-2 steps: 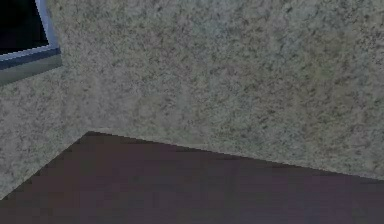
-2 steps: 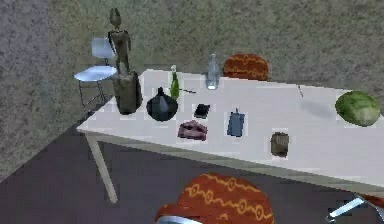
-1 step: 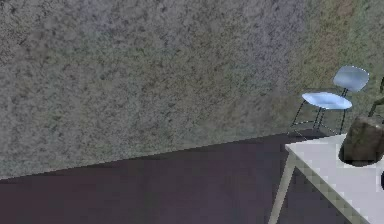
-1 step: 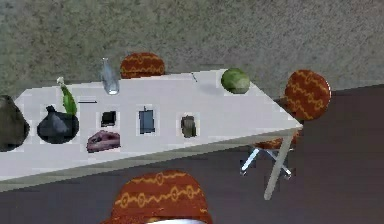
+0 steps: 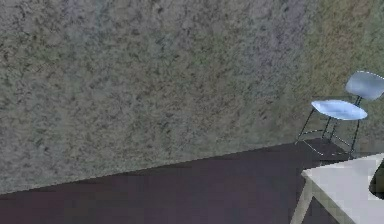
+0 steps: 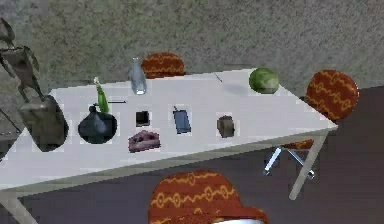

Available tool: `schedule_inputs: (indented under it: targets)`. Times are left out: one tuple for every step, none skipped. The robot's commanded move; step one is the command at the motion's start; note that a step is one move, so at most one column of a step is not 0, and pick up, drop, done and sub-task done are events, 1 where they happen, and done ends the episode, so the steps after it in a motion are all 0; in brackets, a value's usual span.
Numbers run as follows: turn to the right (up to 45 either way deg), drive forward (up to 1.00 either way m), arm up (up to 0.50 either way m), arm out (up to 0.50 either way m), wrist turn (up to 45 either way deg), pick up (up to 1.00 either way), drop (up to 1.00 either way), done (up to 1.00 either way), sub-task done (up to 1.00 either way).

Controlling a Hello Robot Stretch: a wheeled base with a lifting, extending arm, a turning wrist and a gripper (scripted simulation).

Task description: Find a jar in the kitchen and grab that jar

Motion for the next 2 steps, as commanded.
schedule_inputs:
  targets:
    - [-45.0,0.0,0.0,0.0,0.0,0.0,0.0,0.0,0.0]
    - [-21.0,0.0,0.0,0.0,0.0,0.0,0.0,0.0,0.0]
